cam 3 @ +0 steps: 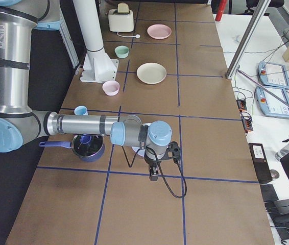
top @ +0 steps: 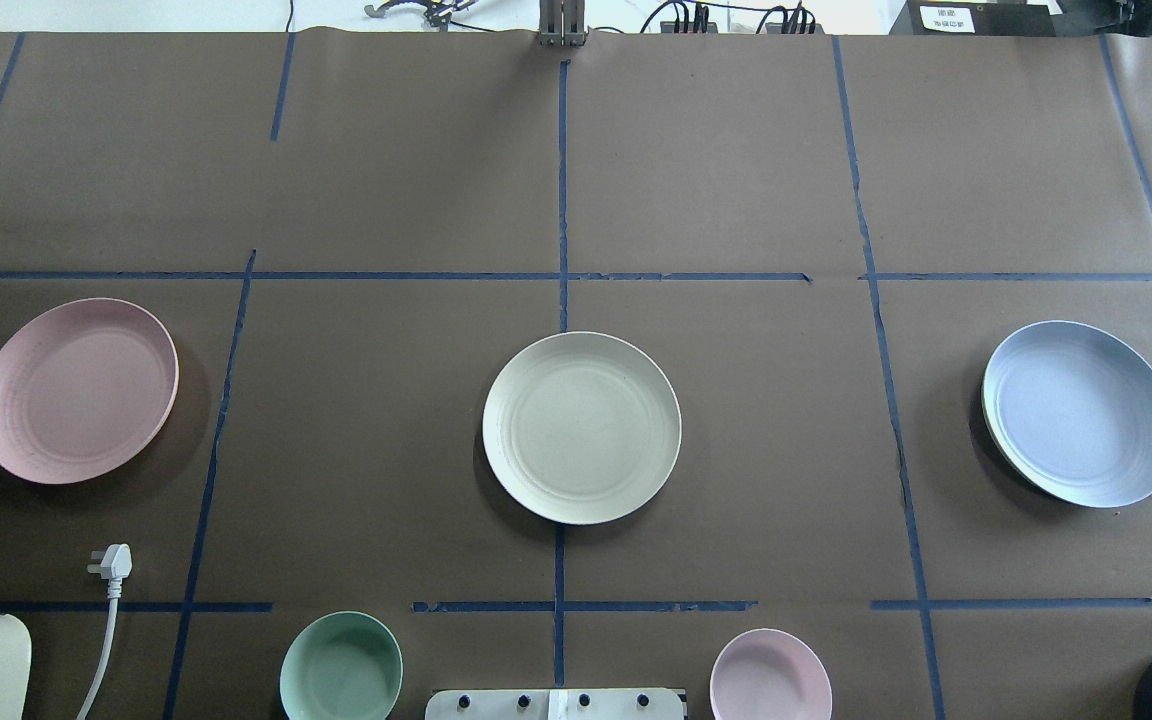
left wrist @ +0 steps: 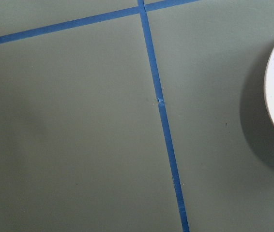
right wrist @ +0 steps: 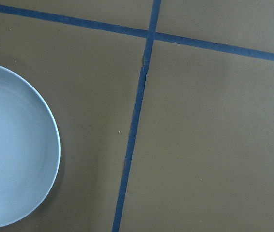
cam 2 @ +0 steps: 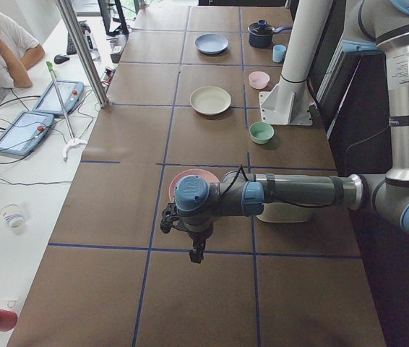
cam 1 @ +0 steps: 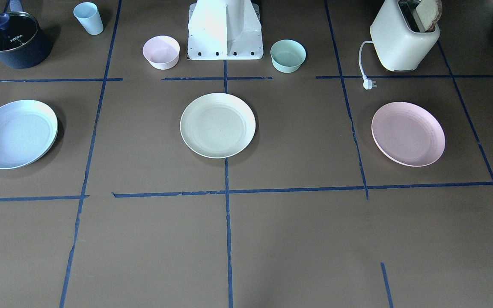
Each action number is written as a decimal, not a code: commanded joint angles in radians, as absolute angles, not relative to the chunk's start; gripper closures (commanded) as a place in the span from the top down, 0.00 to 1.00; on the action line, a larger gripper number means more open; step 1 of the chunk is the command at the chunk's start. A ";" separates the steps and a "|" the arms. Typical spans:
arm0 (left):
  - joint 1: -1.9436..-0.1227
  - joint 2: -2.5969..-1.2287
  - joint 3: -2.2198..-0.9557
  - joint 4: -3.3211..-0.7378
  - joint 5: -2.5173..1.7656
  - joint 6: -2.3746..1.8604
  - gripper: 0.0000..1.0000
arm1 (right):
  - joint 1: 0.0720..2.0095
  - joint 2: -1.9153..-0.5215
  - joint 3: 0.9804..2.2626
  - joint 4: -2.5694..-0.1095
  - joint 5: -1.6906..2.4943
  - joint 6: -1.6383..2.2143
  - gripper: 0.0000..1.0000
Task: Stack three plates with pink and blue
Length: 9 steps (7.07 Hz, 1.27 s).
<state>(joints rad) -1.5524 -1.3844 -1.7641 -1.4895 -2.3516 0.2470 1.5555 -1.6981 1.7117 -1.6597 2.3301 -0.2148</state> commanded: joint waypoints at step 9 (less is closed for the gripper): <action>-1.329 -1.486 -1.536 -2.091 -2.373 -0.179 1.00 | 1.552 -1.697 1.713 -1.553 2.355 -0.212 1.00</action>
<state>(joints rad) -1.4289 -1.4835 -1.6268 -1.8936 -2.3734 0.0220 1.5534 -1.6961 1.7136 -1.5923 2.3405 -0.2155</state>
